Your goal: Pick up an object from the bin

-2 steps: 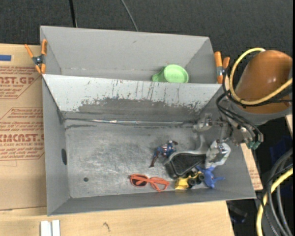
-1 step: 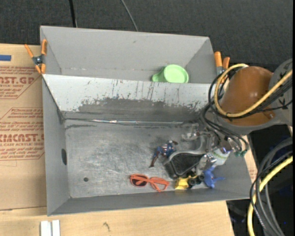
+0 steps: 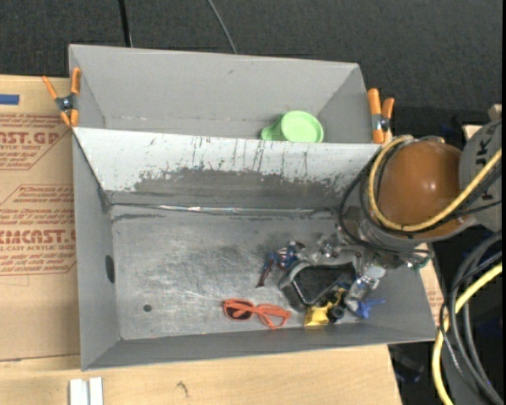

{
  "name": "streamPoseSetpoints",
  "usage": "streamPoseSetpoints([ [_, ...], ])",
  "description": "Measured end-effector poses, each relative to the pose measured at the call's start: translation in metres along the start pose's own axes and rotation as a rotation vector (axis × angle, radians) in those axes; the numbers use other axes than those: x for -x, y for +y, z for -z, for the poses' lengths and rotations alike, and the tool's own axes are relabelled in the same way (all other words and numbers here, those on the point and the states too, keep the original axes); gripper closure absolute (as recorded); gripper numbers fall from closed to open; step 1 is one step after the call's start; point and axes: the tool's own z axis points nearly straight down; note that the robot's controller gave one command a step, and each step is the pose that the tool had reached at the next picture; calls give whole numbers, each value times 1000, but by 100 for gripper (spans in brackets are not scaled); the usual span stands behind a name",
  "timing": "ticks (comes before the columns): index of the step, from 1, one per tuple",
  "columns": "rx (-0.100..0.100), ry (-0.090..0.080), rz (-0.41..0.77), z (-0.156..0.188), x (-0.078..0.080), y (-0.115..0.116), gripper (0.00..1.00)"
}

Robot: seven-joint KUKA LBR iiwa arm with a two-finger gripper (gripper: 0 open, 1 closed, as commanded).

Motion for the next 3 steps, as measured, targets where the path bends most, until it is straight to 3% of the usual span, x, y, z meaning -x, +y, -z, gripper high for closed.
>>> streamPoseSetpoints([
  [3, 1, 1, 2, 1, 1, 0, 100],
])
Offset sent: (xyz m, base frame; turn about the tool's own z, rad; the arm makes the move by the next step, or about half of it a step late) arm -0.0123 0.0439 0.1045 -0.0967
